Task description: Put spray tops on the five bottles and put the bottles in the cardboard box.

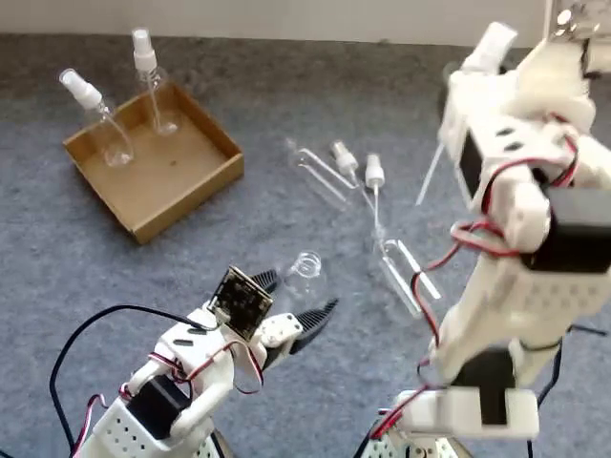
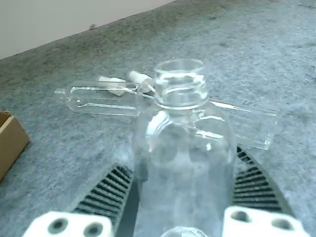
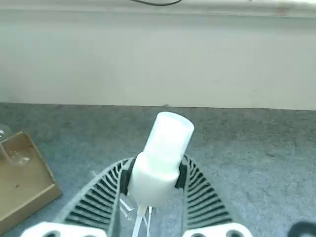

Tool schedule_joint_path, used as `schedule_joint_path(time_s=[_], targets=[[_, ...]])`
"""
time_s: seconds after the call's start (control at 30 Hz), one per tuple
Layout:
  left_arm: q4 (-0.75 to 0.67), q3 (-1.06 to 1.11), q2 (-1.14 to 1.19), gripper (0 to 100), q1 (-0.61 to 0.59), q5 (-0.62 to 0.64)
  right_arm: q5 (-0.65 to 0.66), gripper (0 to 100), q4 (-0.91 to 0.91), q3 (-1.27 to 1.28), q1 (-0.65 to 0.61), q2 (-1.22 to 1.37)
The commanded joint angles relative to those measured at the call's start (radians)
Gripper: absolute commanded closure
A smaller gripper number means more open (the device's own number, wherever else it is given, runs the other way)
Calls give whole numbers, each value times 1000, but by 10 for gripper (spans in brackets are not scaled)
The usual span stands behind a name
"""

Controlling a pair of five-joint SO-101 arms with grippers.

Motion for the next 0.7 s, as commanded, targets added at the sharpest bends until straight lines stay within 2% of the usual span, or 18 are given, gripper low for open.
schedule_joint_path(time_s=[0.0, 0.17, 0.4, 0.67], targets=[[-32, -4, -12, 860, 41, -6, 5, 993, 16, 176, -76, -162], [-132, 25, -12, 860, 41, -6, 11, 993, -41, 364, -162, -323], [-334, 124, -12, 860, 42, -2, 8, 993, -170, 653, -170, -484], [-336, 124, -12, 860, 223, -5, 5, 993, -475, 1049, -171, -717]])
